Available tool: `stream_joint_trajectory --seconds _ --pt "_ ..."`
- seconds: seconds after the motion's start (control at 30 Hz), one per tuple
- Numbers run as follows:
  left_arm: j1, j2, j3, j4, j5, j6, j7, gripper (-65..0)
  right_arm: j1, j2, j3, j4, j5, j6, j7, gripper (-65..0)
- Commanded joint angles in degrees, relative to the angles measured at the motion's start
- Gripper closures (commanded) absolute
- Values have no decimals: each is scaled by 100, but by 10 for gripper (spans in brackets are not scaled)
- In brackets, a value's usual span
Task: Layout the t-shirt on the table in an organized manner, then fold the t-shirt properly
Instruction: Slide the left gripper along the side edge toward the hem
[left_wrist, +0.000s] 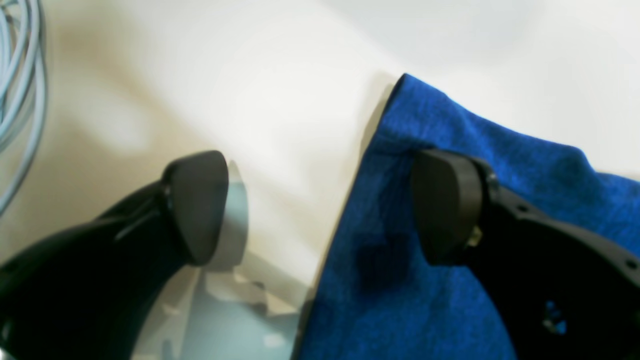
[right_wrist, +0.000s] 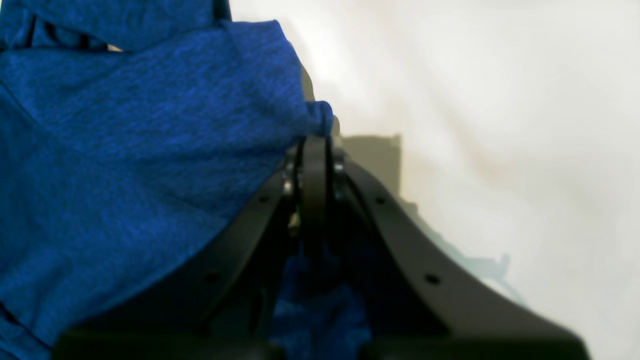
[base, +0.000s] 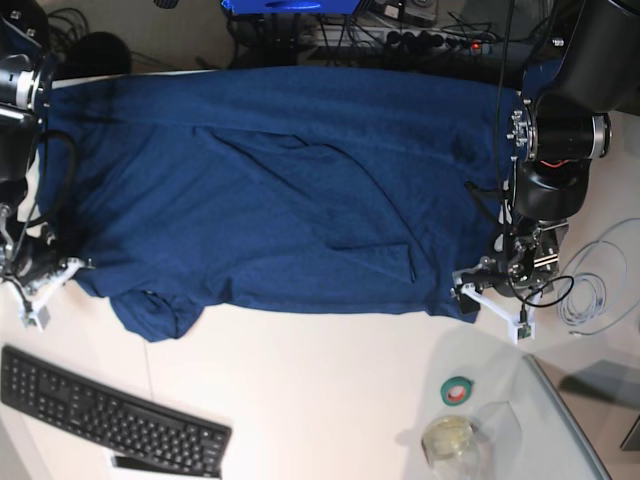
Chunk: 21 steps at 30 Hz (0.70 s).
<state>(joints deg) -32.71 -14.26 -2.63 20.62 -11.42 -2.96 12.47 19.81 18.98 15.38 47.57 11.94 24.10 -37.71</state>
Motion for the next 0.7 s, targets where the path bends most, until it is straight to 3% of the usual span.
stream_joint_trajectory --seconds 0.0,0.2,0.33,0.47,0.67 --pt "-171 -38 -22 105 -32 28 -47 -541 151 102 23 100 41 47 84 0" --pt "163 -46 -40 1362 -120 37 771 -541 151 102 23 100 41 47 84 0" --pt "365 -46 -40 1977 -295 37 1026 -541 168 102 23 100 41 47 84 0" --pt "93 -20 22 1503 -295 37 876 -541 186 102 23 100 41 47 84 0" --pt "-540 -2 48 -89 -278 37 -82 -541 186 102 23 100 41 47 92 0"
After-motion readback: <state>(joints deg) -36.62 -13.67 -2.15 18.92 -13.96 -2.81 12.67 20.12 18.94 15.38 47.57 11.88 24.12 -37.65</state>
